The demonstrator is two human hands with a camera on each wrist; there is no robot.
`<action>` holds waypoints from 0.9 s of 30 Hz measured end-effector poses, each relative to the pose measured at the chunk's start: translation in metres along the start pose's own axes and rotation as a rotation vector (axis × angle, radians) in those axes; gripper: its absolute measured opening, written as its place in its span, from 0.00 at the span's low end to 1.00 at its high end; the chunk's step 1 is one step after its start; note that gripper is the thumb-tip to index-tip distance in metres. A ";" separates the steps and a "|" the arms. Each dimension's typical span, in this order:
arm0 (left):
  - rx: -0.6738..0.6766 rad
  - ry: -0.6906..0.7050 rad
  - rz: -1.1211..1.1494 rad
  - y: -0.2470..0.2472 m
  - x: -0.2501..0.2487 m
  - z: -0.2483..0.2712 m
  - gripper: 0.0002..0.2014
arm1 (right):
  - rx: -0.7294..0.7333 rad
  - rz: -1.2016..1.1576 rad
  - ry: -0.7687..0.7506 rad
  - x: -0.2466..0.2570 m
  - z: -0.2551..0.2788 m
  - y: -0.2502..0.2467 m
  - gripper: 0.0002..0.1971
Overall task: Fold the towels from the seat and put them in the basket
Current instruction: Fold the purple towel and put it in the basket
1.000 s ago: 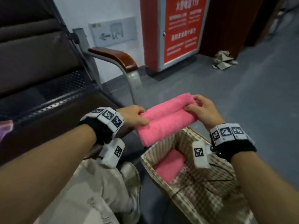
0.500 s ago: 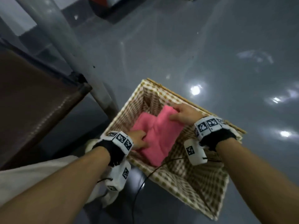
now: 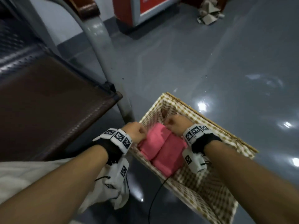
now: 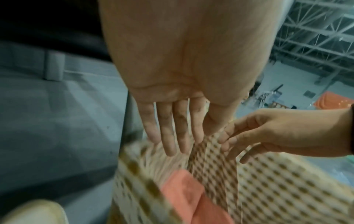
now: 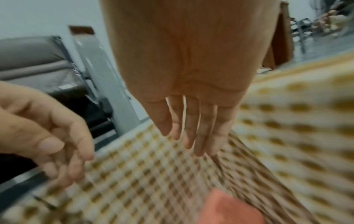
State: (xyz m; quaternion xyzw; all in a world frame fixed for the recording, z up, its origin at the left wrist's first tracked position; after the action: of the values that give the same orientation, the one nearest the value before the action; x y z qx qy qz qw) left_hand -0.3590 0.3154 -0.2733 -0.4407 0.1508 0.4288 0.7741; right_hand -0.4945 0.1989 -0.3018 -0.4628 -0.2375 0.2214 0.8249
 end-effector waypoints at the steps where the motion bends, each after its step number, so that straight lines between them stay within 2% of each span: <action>1: -0.045 0.010 0.008 -0.015 -0.003 0.011 0.12 | -0.042 0.014 -0.042 0.015 0.003 -0.016 0.10; 4: -0.201 0.062 0.011 -0.069 -0.015 0.051 0.10 | -0.145 0.052 -0.182 0.070 0.014 -0.070 0.10; 8: -0.417 0.116 -0.067 -0.154 -0.019 0.133 0.07 | -0.240 0.150 -0.384 0.162 0.033 -0.141 0.11; 14: -0.747 0.057 -0.058 -0.261 0.032 0.285 0.07 | -0.360 0.372 -0.661 0.338 0.073 -0.203 0.10; 18: -0.907 -0.027 0.057 -0.291 0.105 0.376 0.04 | -0.367 0.479 -0.829 0.454 0.101 -0.206 0.09; 22: -1.055 -0.155 0.141 -0.282 0.200 0.445 0.03 | -0.304 0.559 -0.963 0.552 0.123 -0.181 0.09; 27: -1.008 -0.416 0.189 -0.243 0.320 0.494 0.09 | -0.223 0.531 -1.098 0.643 0.145 -0.117 0.09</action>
State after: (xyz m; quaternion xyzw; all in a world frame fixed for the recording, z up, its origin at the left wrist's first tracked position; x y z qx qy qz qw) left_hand -0.0488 0.8266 -0.0547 -0.6471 -0.1905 0.5937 0.4387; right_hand -0.0571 0.6152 -0.0138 -0.4083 -0.5255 0.5988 0.4457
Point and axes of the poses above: each hand's wrist, its own z-axis away from the middle knuckle, its own y-axis out of the palm, x = y × z, the point moved 5 cm from there along -z, towards the middle knuckle, and after that the axes turned 13 degrees about z, right-handed, at the moved point
